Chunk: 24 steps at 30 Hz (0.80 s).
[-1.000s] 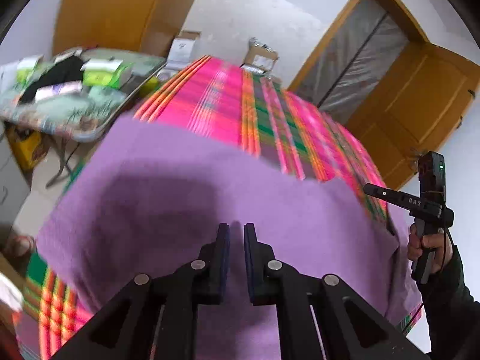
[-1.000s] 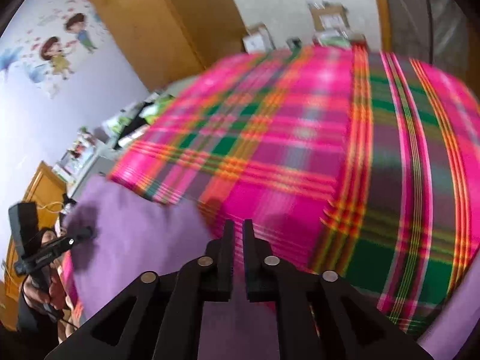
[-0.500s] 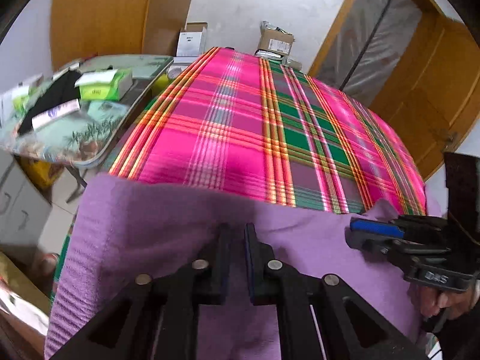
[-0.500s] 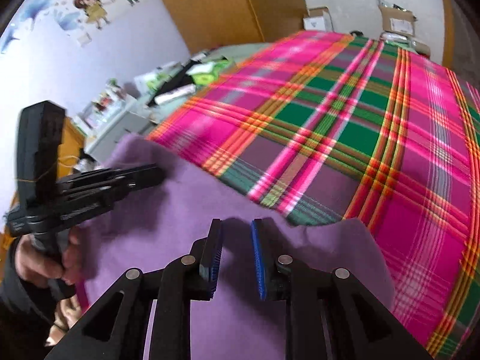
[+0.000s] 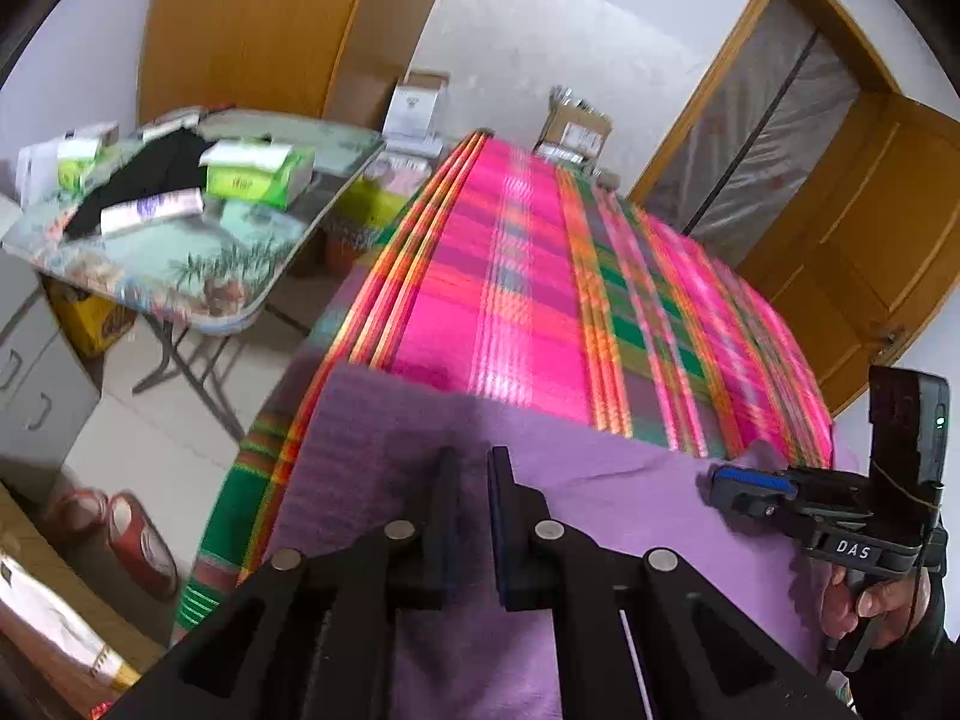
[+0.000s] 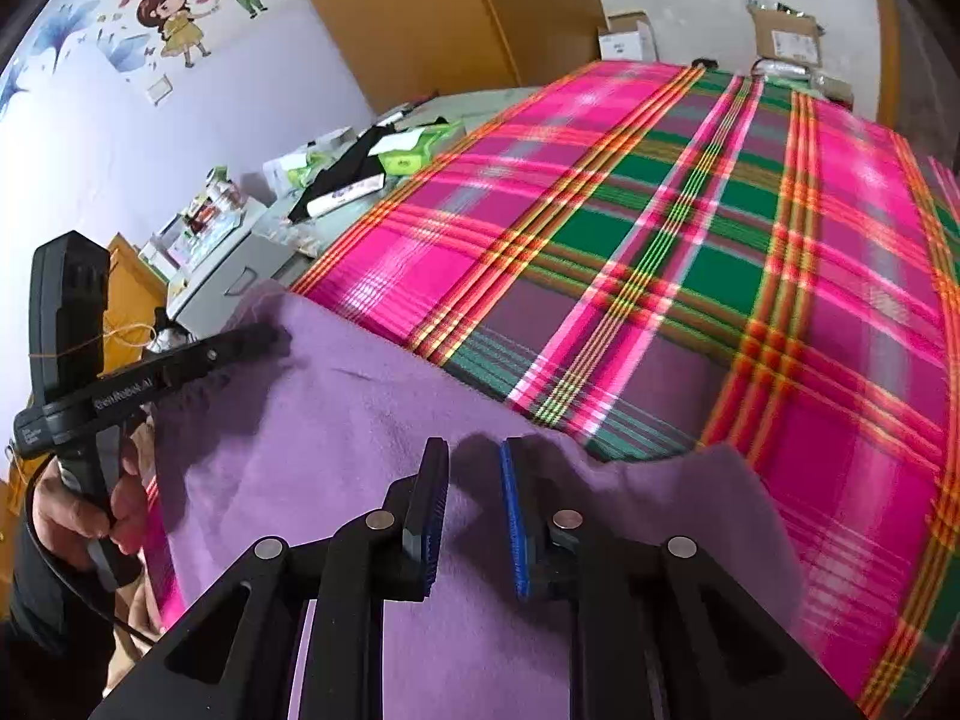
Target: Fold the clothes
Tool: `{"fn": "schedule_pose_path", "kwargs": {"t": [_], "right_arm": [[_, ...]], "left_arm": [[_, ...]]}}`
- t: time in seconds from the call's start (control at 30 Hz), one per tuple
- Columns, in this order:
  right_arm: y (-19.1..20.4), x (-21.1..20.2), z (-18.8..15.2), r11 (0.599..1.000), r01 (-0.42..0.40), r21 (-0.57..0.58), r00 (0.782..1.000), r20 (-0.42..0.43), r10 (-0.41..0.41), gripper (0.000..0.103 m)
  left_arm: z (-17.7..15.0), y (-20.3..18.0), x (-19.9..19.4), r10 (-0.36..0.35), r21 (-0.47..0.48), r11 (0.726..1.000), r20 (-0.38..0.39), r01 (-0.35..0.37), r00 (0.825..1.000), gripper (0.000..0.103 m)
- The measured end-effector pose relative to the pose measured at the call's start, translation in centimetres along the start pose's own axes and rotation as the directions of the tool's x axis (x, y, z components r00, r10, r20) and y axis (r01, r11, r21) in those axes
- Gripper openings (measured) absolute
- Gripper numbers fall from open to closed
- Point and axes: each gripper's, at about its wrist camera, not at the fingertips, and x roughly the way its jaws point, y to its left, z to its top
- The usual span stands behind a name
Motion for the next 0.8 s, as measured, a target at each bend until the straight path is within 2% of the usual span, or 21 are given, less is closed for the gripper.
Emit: {"fn": "schedule_pose_path", "kwargs": {"t": [0.1,0.17,0.27,0.43,0.6,0.7,0.8], "right_arm": [[-0.3,-1.1,-0.3,1.000,-0.003,0.011,1.000,0.020,0.003,0.019],[-1.2,-1.1,-0.4,0.999,0.023,0.038,1.000,0.017,-0.024,0.019],[-2.5,-1.2,-0.7,0.995,0.041,0.087,0.999,0.016,-0.042,0.019],[-2.3,-3.5,-1.6,0.996,0.034,0.085,0.997,0.063,-0.040,0.023],[-2.9,-6.7,-4.5,0.994,0.018,0.104,0.993,0.112,-0.030,0.024],[-4.3,-7.2,-6.3,0.988,0.057,0.147,0.994,0.086,-0.070,0.025],[-5.1,-8.5,-7.5,0.981,0.060,0.184,0.992,0.102,-0.079,0.024]], "left_arm": [[0.8,0.7,0.7,0.041,-0.009,0.999,-0.001,-0.041,0.999,0.009],[0.9,1.7,2.0,0.055,-0.035,0.998,-0.044,-0.056,0.998,0.009],[0.7,2.4,2.3,0.024,-0.059,0.998,-0.047,-0.027,0.999,0.009],[-0.3,2.1,-0.4,0.021,-0.061,0.998,-0.015,-0.022,1.000,0.009],[-2.9,2.1,-2.1,0.029,-0.019,0.999,-0.015,-0.030,0.999,0.010],[-4.0,2.7,-2.0,0.012,-0.028,1.000,-0.006,-0.013,1.000,0.010],[-3.7,2.3,-2.7,0.027,-0.050,0.998,-0.009,-0.027,1.000,0.010]]}}
